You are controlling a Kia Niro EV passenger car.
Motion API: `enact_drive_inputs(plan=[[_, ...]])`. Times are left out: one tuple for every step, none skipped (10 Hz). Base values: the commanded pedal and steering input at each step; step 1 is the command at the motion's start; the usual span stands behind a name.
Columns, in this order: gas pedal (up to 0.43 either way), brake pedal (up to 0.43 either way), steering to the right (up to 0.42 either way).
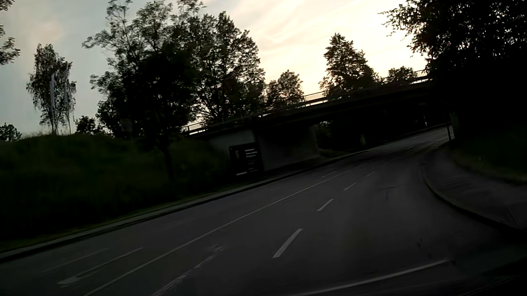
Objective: Follow the waypoints while adhering to traffic rules and regulations
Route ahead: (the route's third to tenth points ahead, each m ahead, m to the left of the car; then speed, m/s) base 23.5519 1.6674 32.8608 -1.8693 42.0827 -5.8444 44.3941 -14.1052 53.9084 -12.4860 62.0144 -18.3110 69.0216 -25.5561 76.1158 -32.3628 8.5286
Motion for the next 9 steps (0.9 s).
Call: enact_drive_inputs(plan=[[0.228,0.0,0.104],[0.24,0.0,0.097],[0.24,0.0,0.092],[0.24,0.0,0.089],[0.24,0.0,0.084],[0.24,0.0,0.079],[0.24,0.0,0.076],[0.24,0.0,0.071],[0.24,0.0,0.066]])
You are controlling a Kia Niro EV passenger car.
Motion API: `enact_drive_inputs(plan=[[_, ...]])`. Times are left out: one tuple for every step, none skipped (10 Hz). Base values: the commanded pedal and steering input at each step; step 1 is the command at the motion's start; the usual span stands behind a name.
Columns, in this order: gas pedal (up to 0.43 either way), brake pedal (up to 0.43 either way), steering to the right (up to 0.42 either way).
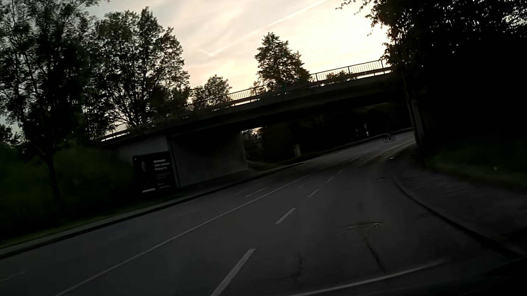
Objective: Follow the waypoints while adhering to traffic rules and regulations
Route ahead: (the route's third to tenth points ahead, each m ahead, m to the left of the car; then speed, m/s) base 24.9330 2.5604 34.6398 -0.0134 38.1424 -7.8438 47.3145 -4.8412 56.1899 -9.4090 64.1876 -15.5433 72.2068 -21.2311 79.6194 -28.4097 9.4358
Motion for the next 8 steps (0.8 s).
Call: enact_drive_inputs(plan=[[0.24,0.0,0.063],[0.24,0.0,0.059],[0.24,0.0,0.055],[0.24,0.0,0.05],[0.24,0.0,0.046],[0.228,0.0,0.044],[0.228,0.0,0.043],[0.228,0.0,0.042]])
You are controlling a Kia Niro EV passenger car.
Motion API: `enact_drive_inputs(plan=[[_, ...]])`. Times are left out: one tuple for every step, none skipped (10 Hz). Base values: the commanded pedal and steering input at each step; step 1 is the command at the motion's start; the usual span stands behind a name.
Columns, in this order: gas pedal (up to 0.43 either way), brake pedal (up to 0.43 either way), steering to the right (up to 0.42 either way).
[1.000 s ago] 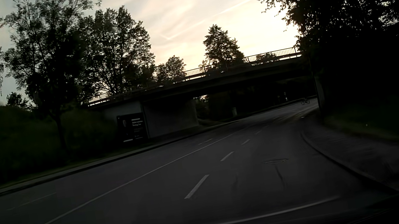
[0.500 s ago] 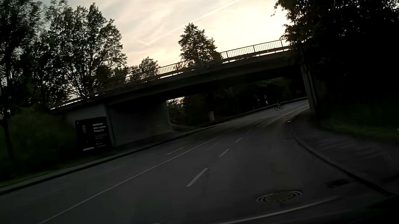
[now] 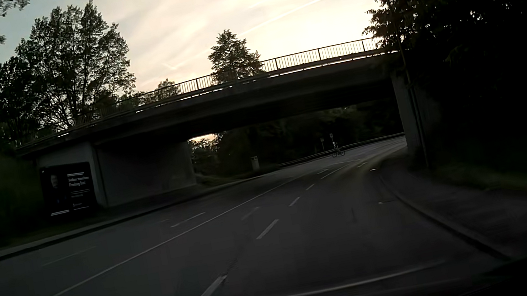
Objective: Follow the waypoints while adhering to traffic rules and regulations
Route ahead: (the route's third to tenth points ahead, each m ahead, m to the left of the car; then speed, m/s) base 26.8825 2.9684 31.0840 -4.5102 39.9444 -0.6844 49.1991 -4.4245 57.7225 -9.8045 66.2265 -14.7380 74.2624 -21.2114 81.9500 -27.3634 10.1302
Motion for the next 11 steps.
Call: enact_drive_inputs(plan=[[0.228,0.0,0.04],[0.228,0.0,0.038],[0.228,0.0,0.037],[0.228,0.0,0.036],[0.228,0.0,0.036],[0.228,0.0,0.036],[0.228,0.0,0.036],[0.228,0.0,0.036],[0.228,0.0,0.036],[0.228,0.0,0.036],[0.228,0.0,0.036]])
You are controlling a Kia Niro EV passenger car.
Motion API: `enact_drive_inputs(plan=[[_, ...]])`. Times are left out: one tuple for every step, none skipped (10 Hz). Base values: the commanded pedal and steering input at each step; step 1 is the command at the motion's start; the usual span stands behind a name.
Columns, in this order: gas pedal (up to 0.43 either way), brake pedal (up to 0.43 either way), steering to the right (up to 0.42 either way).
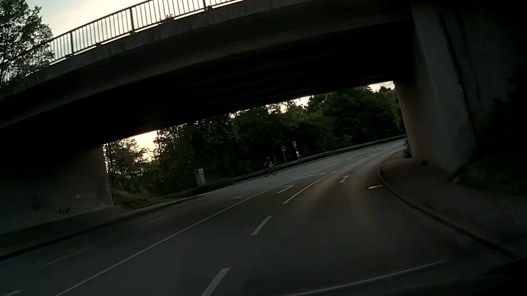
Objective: Follow the waypoints while adhering to traffic rules and regulations
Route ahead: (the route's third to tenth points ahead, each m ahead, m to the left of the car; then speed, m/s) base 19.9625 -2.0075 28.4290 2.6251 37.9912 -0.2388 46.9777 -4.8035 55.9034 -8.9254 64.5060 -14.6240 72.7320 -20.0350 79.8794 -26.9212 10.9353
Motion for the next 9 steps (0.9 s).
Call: enact_drive_inputs(plan=[[0.228,0.0,0.036],[0.228,0.0,0.036],[0.228,0.0,0.036],[0.228,0.0,0.036],[0.22,0.0,0.036],[0.209,0.0,0.036],[0.197,0.0,0.036],[0.197,0.0,0.036],[0.197,0.0,0.036]])
